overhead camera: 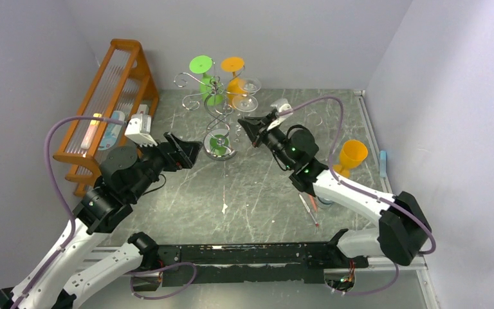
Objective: Place the wine glass upside down on the wine glass rack
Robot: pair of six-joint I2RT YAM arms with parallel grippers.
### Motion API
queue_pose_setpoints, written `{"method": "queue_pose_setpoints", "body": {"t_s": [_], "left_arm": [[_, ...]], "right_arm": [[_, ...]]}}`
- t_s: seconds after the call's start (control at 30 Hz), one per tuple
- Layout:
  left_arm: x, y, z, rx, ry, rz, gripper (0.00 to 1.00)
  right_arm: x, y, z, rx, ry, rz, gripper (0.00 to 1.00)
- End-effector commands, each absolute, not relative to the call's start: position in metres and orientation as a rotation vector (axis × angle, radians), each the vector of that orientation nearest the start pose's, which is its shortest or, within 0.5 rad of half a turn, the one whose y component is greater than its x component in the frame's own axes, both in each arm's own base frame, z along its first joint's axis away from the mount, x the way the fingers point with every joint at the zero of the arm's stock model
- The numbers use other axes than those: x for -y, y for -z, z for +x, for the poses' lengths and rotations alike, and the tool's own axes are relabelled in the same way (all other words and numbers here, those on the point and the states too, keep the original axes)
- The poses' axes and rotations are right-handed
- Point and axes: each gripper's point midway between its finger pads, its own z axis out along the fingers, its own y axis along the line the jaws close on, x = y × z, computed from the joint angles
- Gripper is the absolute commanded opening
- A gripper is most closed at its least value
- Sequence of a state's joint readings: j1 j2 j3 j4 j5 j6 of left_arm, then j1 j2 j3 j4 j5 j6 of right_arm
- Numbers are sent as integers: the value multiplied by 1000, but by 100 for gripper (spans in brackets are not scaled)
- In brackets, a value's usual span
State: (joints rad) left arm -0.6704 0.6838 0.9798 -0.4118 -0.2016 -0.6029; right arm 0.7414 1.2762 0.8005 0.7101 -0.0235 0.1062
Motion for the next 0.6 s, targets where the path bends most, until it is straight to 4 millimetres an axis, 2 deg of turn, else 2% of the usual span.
{"method": "queue_pose_setpoints", "body": {"t_s": [0.0, 0.17, 0.37, 0.57], "left_arm": [[141, -345, 224, -1742, 658, -110, 96], [130, -342, 226, -1750, 593, -135, 96], [129, -341, 226, -1745, 591, -141, 96], [130, -343, 227, -1749, 592, -137, 96]], "right_arm": [[-304, -339, 341, -1302, -693, -358, 0], [-323, -330, 354, -1361, -712, -392, 0], [-338, -323, 362, -1397, -736, -414, 0], [-353, -320, 362, -1391, -788, -464, 0]]}}
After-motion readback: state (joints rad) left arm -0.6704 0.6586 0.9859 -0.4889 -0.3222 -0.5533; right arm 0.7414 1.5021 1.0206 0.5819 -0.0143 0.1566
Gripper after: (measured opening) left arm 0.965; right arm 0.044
